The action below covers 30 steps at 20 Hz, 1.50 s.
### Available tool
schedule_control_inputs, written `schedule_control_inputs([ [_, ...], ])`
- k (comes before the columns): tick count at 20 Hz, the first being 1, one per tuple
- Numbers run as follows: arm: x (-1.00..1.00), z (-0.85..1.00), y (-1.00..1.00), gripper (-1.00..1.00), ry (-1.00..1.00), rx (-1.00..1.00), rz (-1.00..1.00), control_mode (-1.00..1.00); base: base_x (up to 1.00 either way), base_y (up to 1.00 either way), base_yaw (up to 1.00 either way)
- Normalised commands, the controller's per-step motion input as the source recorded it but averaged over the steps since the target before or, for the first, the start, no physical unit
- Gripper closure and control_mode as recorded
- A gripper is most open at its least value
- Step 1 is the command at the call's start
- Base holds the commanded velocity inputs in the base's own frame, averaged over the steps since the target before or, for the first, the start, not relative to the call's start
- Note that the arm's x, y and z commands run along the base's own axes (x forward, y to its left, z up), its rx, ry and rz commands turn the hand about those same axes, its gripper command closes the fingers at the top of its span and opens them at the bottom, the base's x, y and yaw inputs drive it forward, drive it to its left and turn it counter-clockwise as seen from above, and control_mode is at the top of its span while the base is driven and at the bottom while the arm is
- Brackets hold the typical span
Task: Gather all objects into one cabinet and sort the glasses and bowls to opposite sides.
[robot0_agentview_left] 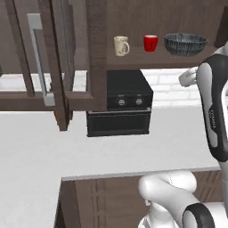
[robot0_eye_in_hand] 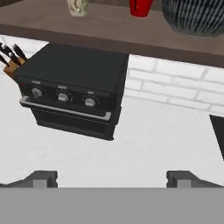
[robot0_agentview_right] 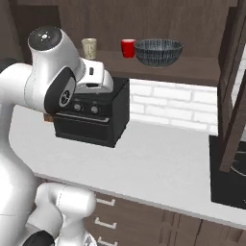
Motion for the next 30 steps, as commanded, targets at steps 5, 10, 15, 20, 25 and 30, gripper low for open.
schedule_control_inputs([
  [5, 0.00, 0.00, 0.00, -1.00, 0.00, 0.00, 0.00, 1.00, -0.25, 0.18, 1.00],
  [10, 0.00, 0.00, 0.00, -1.00, 0.00, 0.00, 0.00, 1.00, -0.06, 0.00, 1.00],
  [15, 0.00, 0.00, 0.00, -1.00, 0.00, 0.00, 0.00, 1.00, -0.15, 0.14, 1.00],
  [20, 0.00, 0.00, 0.00, -1.00, 0.00, 0.00, 0.00, 1.00, -0.24, 0.81, 0.86],
  [25, 0.00, 0.00, 0.00, -1.00, 0.00, 0.00, 0.00, 1.00, 0.21, 0.57, 0.17],
  [30, 0.00, 0.00, 0.00, -1.00, 0.00, 0.00, 0.00, 1.00, 0.42, -0.03, 0.01],
])
